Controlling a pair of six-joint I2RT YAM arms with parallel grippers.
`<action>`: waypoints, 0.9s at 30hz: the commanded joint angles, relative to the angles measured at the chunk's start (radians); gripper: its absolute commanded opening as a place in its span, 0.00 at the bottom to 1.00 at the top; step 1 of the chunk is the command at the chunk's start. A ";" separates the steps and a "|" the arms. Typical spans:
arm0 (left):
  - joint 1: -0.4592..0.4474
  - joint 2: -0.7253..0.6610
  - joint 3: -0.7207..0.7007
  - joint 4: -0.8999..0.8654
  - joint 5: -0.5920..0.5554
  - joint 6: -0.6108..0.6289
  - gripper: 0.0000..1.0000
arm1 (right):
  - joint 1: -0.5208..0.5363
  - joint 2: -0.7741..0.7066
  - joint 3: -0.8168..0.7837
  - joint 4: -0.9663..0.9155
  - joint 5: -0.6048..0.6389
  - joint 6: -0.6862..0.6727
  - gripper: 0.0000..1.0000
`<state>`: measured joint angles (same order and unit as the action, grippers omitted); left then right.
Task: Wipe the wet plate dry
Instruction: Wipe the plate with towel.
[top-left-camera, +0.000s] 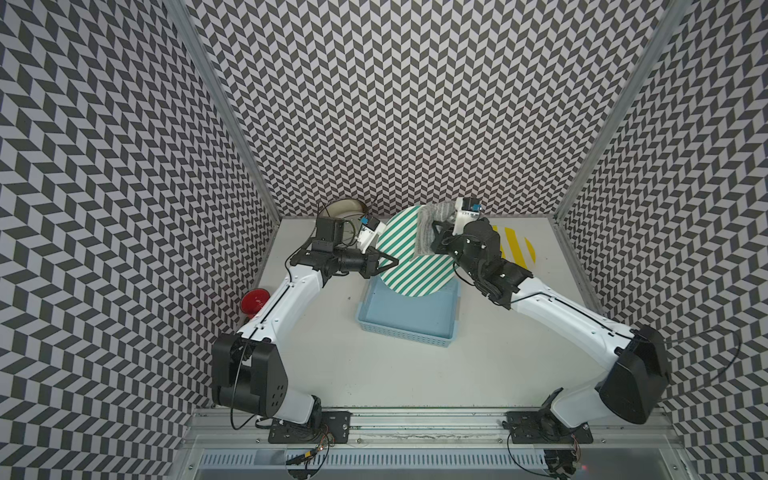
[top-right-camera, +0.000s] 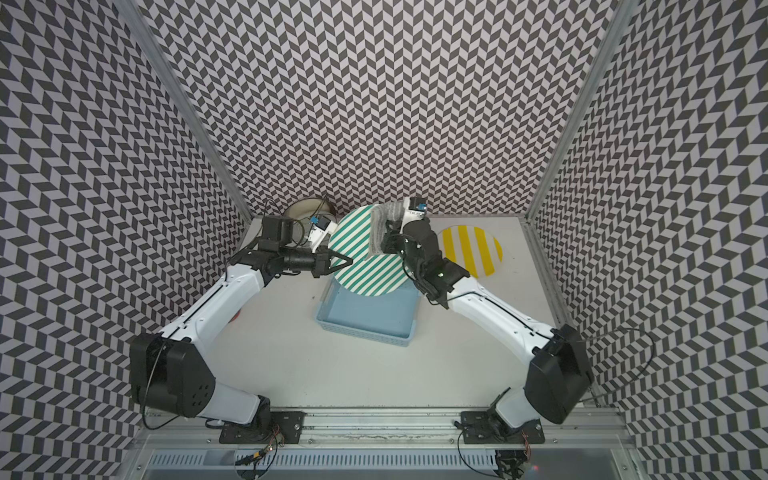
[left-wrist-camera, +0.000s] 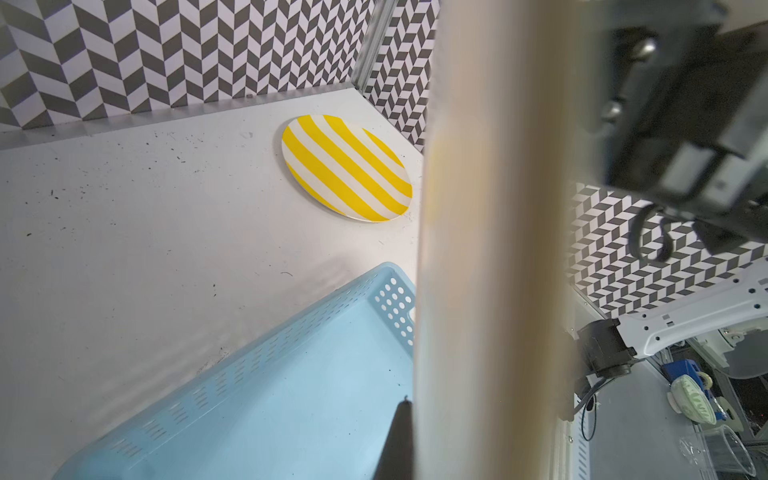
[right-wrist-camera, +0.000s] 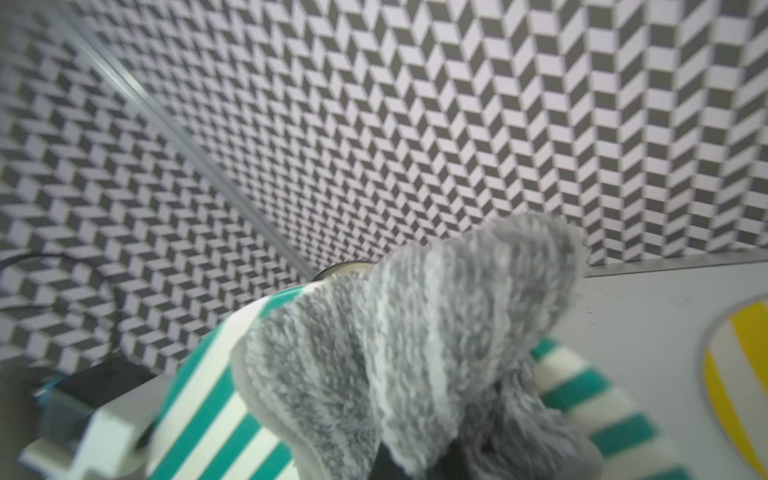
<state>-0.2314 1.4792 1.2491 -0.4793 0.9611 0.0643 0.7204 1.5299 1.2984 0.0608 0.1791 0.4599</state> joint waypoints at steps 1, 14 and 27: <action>-0.022 -0.042 0.007 0.092 0.123 0.034 0.00 | 0.074 0.078 0.061 0.009 -0.206 -0.075 0.00; -0.023 -0.043 0.008 0.097 0.120 0.029 0.00 | 0.107 0.097 0.027 -0.059 -0.044 -0.024 0.00; -0.025 -0.051 0.006 0.104 0.121 0.025 0.00 | -0.183 -0.107 -0.262 -0.039 -0.104 0.084 0.00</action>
<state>-0.2340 1.4792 1.2407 -0.4664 0.9226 0.0505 0.5564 1.4303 1.0710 0.0490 0.0841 0.5354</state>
